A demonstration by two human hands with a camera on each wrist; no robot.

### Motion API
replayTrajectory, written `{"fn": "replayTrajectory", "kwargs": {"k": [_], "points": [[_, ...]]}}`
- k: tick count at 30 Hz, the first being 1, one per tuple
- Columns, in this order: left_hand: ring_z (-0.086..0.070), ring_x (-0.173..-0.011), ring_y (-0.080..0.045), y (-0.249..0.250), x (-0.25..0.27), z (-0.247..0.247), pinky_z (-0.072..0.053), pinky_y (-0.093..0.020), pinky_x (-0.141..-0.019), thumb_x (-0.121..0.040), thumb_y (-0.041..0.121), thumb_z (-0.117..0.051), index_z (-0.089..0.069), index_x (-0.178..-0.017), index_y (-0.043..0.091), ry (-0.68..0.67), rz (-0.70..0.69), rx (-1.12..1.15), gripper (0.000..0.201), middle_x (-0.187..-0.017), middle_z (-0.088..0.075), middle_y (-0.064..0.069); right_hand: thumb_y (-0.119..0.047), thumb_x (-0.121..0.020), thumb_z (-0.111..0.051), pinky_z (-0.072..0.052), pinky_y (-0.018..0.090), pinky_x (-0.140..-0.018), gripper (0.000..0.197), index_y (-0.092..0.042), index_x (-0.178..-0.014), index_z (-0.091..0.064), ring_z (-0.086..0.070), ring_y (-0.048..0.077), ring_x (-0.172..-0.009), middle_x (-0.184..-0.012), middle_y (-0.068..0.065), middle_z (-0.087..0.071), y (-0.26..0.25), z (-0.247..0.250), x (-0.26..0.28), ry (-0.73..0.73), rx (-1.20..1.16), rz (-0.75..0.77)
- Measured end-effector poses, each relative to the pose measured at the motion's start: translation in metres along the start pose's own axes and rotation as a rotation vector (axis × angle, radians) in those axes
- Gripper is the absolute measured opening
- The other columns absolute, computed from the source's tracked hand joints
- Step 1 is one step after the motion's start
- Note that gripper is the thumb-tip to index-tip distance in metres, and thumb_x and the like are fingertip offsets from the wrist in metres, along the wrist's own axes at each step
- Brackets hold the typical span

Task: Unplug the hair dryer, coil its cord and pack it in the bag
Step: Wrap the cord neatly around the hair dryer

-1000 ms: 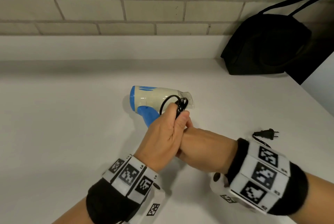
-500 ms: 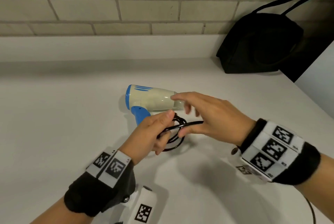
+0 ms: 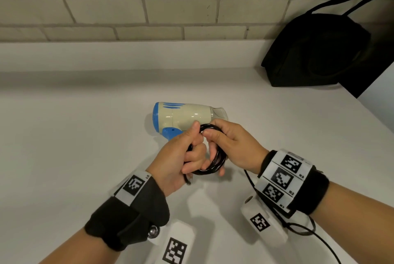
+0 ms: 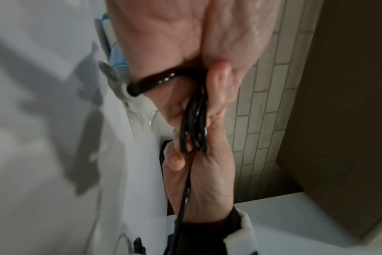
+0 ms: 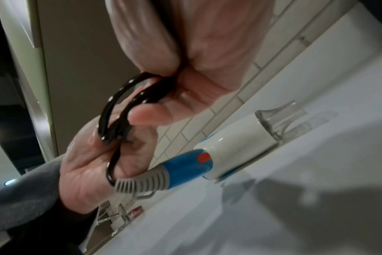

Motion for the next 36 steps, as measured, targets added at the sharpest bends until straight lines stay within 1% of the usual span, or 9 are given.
{"fn": "replayTrajectory", "kwargs": {"k": [5,9,12,17,23,28,32,34,36], "points": [[-0.017,-0.026,-0.003,0.0,0.001,0.004,-0.034,-0.02,-0.042,-0.073,0.046,-0.044,-0.03,-0.053,0.018,0.028,-0.001,-0.027,0.037,-0.031,-0.022,0.013,-0.017,-0.092,-0.043,-0.047,0.021,-0.034,0.014,-0.01,-0.081,-0.049,-0.057,0.009,-0.035,-0.054,0.005,-0.056,0.001,-0.002,0.001,-0.013,0.032,-0.021],[-0.014,-0.027,-0.003,-0.003,0.006,0.018,-0.023,-0.023,-0.044,-0.086,0.041,-0.041,-0.027,-0.053,0.02,0.125,0.013,-0.068,0.041,-0.032,-0.021,0.012,-0.025,-0.088,-0.052,-0.053,0.034,-0.05,0.009,-0.018,-0.093,-0.053,-0.061,0.022,-0.051,-0.072,0.009,-0.061,0.012,0.0,0.007,-0.168,0.251,-0.164],[-0.014,-0.025,-0.002,0.004,0.009,0.034,-0.02,-0.019,-0.038,-0.094,0.036,-0.034,-0.026,-0.055,0.021,0.218,-0.023,0.008,0.043,-0.032,-0.021,0.011,-0.023,-0.083,-0.059,-0.055,0.044,-0.065,0.013,-0.02,-0.095,-0.055,-0.061,0.026,-0.061,-0.069,0.007,-0.064,0.019,0.017,0.024,-0.296,0.498,-0.299],[-0.016,-0.022,-0.001,0.012,0.011,0.049,-0.016,-0.017,-0.034,-0.096,0.033,-0.033,-0.028,-0.055,0.02,0.293,-0.084,0.229,0.043,-0.029,-0.024,0.009,-0.023,-0.074,-0.07,-0.044,0.014,-0.057,0.02,-0.027,-0.091,-0.059,-0.058,0.009,-0.056,-0.057,-0.009,-0.064,0.014,0.044,0.05,-0.389,0.648,-0.33],[-0.014,-0.024,-0.002,0.021,0.01,0.048,-0.009,-0.023,-0.042,-0.095,0.034,-0.035,-0.028,-0.055,0.021,0.374,-0.173,0.213,0.043,-0.031,-0.022,0.011,-0.031,-0.058,-0.081,-0.041,0.021,-0.061,0.034,-0.029,-0.086,-0.063,-0.049,0.004,-0.055,-0.062,-0.012,-0.06,0.004,0.063,0.05,-0.277,0.604,-0.25],[-0.014,-0.028,-0.002,0.026,0.006,0.03,-0.009,-0.017,-0.035,-0.095,0.028,-0.036,-0.023,-0.054,0.02,0.356,-0.187,-0.051,0.044,-0.032,-0.022,0.01,-0.063,-0.06,-0.066,-0.052,0.023,-0.075,0.044,-0.027,-0.086,-0.065,-0.062,0.008,-0.087,-0.085,-0.009,-0.069,-0.046,0.078,0.028,0.101,-0.024,0.223],[-0.018,-0.028,-0.003,0.016,0.0,0.025,-0.017,-0.014,-0.029,-0.094,0.03,-0.039,-0.029,-0.051,0.021,0.439,-0.166,-0.173,0.046,-0.032,-0.025,0.01,-0.073,-0.057,-0.057,-0.046,0.027,-0.093,0.058,-0.026,-0.091,-0.067,-0.055,0.009,-0.105,-0.102,-0.009,-0.067,-0.053,0.034,0.01,-0.094,-0.425,0.227],[-0.02,-0.027,-0.003,0.019,-0.001,0.03,-0.019,-0.013,-0.029,-0.094,0.03,-0.039,-0.03,-0.051,0.021,0.488,-0.189,-0.128,0.045,-0.031,-0.027,0.009,-0.062,-0.066,-0.061,-0.041,0.028,-0.1,0.046,-0.03,-0.099,-0.06,-0.051,0.004,-0.11,-0.111,-0.01,-0.06,-0.049,0.017,0.01,-0.088,-0.22,0.161],[-0.022,-0.027,-0.003,0.026,-0.001,0.04,-0.023,-0.012,-0.031,-0.094,0.03,-0.039,-0.03,-0.052,0.02,0.539,-0.221,-0.042,0.044,-0.031,-0.028,0.008,-0.043,-0.076,-0.063,-0.032,0.028,-0.108,0.048,-0.03,-0.119,-0.046,-0.038,0.004,-0.124,-0.129,-0.007,-0.046,-0.041,0.02,0.011,-0.006,0.221,0.105]]}}
Point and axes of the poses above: each hand's wrist, its own x-axis away from the middle knuckle, its own z-axis out of the back of the hand, y = z × x, the point moved 8 cm from there along -x, towards the middle knuckle
